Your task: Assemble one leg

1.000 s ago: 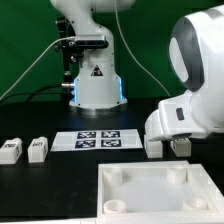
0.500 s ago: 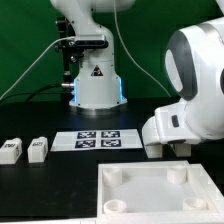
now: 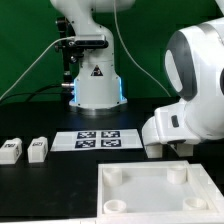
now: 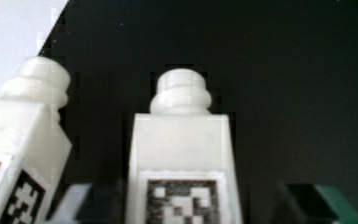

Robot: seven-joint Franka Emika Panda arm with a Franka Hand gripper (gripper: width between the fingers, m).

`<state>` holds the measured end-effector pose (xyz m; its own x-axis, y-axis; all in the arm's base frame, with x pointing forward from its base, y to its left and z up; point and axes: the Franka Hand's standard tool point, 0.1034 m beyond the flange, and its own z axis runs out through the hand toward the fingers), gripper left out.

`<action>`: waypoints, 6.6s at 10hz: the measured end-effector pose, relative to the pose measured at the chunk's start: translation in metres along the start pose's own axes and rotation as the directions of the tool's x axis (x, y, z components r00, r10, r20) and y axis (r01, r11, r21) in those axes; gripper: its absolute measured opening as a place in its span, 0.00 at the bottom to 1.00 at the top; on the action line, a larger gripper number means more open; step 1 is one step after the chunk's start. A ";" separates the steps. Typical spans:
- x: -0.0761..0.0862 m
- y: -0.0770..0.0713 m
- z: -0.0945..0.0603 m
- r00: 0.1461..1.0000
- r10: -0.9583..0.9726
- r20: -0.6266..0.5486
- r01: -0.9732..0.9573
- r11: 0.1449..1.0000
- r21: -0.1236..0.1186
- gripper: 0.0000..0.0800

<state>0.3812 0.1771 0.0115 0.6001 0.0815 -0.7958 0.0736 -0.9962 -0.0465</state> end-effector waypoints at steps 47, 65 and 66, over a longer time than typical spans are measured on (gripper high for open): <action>0.081 0.075 -0.228 0.086 -0.024 -0.996 0.063 0.998 -0.018 0.36; 0.091 0.074 -0.215 0.062 0.038 -0.997 -0.020 0.999 0.037 0.80; 0.091 0.074 -0.215 0.063 0.038 -0.997 -0.020 0.999 0.037 0.80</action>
Offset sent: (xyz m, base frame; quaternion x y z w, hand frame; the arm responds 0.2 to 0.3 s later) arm 0.0000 0.0000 0.0000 0.0000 0.0000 0.0000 1.0000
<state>0.6127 0.1176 0.0656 0.8347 -0.0019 0.5507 0.0326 -0.9981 -0.0529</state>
